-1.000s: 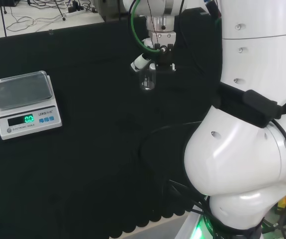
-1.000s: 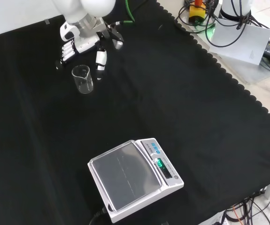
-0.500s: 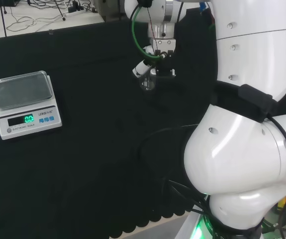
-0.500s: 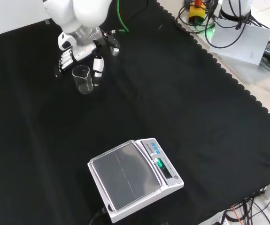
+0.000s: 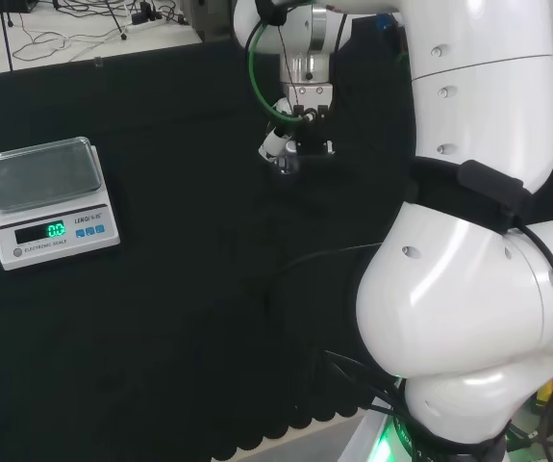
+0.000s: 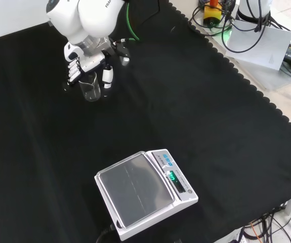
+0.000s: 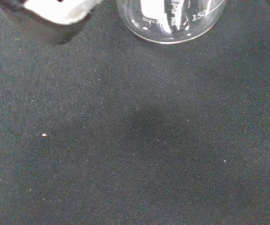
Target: Pick up the beaker.
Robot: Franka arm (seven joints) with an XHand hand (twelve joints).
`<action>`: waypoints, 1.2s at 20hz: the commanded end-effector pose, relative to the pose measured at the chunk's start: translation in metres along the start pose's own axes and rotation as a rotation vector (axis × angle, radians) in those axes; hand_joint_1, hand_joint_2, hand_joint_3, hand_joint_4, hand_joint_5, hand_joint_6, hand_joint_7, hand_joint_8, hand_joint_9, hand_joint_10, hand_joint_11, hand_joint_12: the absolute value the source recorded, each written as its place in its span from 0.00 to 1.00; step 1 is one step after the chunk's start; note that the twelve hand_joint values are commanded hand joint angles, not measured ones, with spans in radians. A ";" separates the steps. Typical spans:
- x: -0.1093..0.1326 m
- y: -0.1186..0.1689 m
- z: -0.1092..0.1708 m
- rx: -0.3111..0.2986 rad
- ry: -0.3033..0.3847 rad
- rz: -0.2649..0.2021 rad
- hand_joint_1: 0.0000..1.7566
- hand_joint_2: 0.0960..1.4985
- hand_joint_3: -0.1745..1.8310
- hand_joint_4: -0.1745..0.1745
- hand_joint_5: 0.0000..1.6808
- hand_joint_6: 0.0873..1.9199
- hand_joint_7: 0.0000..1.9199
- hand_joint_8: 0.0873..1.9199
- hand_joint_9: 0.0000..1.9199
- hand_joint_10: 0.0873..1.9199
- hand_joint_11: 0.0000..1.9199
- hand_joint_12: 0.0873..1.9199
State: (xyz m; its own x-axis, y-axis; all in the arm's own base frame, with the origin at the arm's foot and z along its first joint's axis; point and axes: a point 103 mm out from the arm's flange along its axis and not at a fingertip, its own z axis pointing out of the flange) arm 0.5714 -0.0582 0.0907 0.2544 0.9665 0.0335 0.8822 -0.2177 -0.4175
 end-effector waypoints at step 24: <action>0.016 -0.016 -0.070 -0.190 -0.029 0.008 0.60 0.72 0.24 0.18 0.44 0.72 0.31 0.72 0.44 0.59 0.48 0.59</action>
State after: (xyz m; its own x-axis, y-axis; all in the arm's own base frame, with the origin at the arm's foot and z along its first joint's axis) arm 0.5864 -0.0522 0.1241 0.2686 0.9630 0.0219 0.9270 -0.2523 -0.2776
